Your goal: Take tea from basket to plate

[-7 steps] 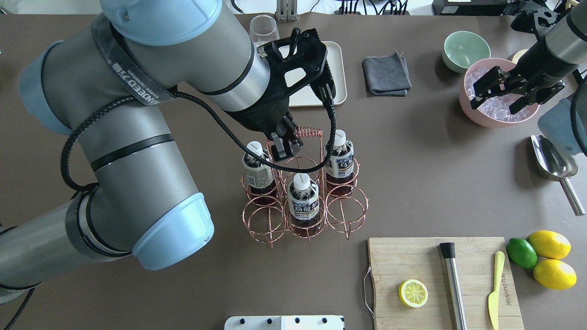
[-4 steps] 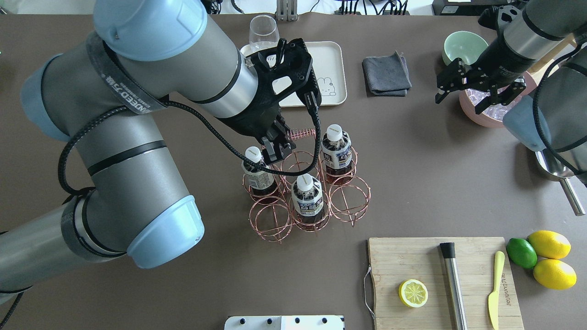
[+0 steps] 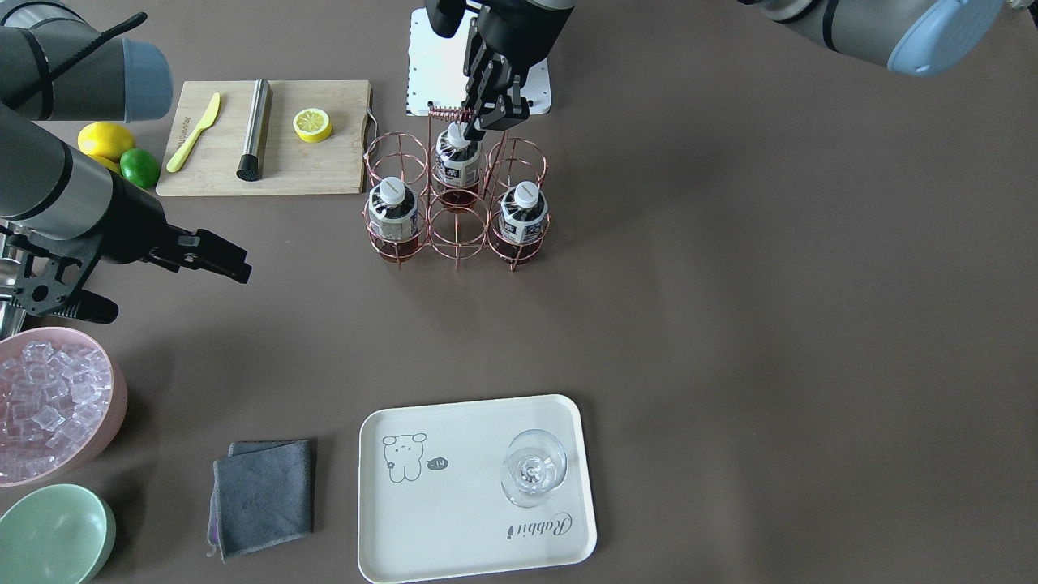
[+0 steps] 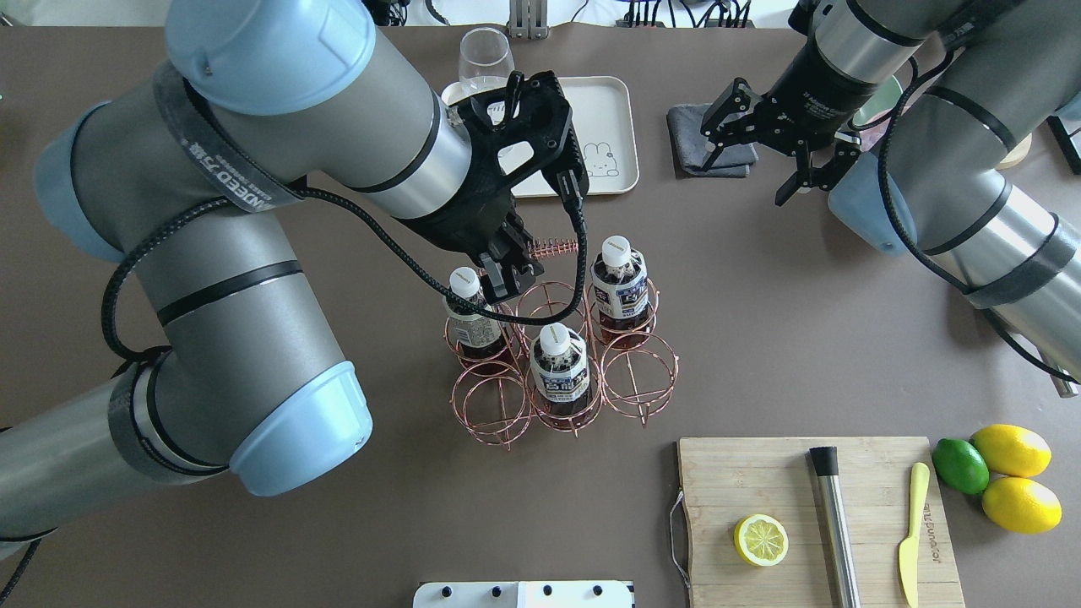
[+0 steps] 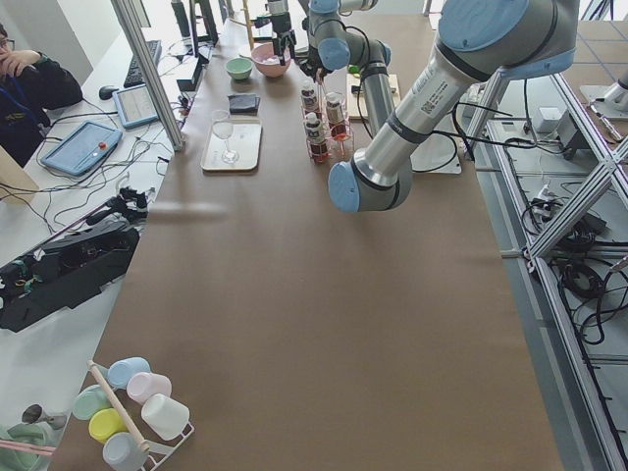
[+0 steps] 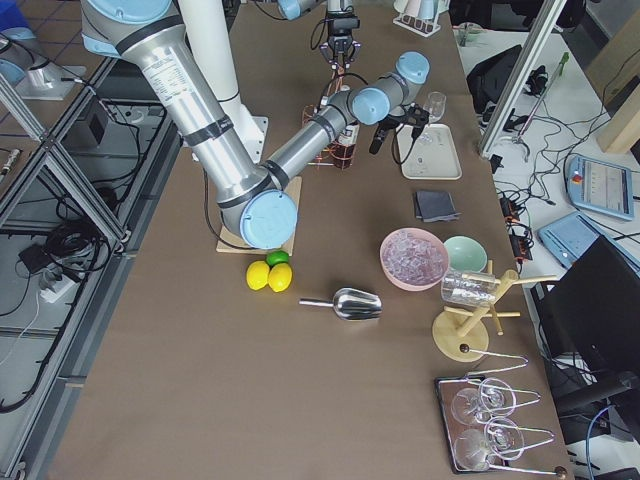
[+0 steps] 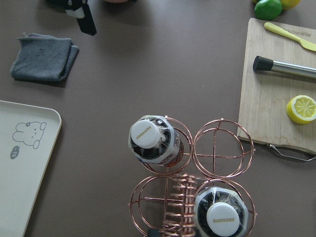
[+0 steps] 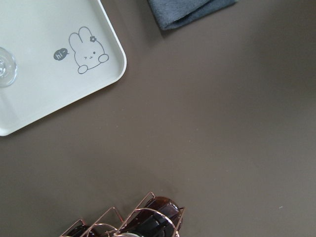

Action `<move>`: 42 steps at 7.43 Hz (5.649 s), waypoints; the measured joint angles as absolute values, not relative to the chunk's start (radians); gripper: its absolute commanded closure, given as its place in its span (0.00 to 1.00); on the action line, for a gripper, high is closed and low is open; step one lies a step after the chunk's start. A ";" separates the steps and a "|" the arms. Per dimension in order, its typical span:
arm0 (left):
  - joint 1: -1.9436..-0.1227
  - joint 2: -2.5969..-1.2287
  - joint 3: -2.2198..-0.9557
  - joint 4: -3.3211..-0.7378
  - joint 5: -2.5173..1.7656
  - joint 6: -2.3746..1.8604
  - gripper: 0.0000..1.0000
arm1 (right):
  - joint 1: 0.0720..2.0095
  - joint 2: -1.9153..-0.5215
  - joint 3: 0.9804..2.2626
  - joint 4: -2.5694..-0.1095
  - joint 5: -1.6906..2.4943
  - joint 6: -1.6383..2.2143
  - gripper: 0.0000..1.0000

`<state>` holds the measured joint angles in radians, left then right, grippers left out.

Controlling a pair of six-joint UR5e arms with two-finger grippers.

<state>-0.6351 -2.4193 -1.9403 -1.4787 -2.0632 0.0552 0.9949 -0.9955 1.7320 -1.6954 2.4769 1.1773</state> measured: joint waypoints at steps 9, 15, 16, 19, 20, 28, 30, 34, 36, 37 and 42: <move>-0.635 -2.416 -1.940 -1.479 -2.063 0.055 1.00 | 0.825 -0.885 1.715 -1.662 2.532 1.379 0.35; -0.635 -2.416 -1.942 -1.484 -2.064 0.055 1.00 | 0.813 -0.889 1.731 -1.661 2.531 1.382 0.82; -0.634 -2.417 -1.943 -1.484 -2.064 0.055 1.00 | 0.813 -0.891 1.732 -1.661 2.531 1.381 1.00; -0.634 -2.418 -1.948 -1.485 -2.066 0.055 1.00 | 0.820 -0.893 1.742 -1.663 2.537 1.378 1.00; -0.635 -2.417 -1.950 -1.485 -2.067 0.055 1.00 | 0.834 -0.894 1.750 -1.668 2.544 1.379 1.00; -0.648 -2.413 -1.962 -1.484 -2.075 0.057 1.00 | 1.046 -0.700 1.747 -1.945 2.665 1.367 1.00; -0.680 -2.380 -2.014 -1.479 -2.075 0.056 1.00 | 1.090 -0.575 1.520 -1.941 2.667 1.258 1.00; -0.843 -2.236 -2.146 -1.474 -2.137 0.063 1.00 | 1.121 -0.518 1.118 -1.668 2.653 1.085 1.00; -0.974 -2.136 -2.182 -1.474 -2.211 0.098 1.00 | 1.110 -0.516 1.011 -1.518 2.644 1.047 1.00; -1.054 -2.077 -2.192 -1.474 -2.247 0.132 1.00 | 1.096 -0.515 0.991 -1.462 2.635 1.041 1.00; -1.332 -1.923 -2.080 -1.474 -2.279 0.463 1.00 | 1.035 -0.473 0.910 -1.321 2.567 1.037 1.00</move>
<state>-1.3324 -1.9226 -2.0797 -1.4741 -2.2788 0.4629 1.0353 -0.4726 0.9095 -1.3208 2.5671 1.0370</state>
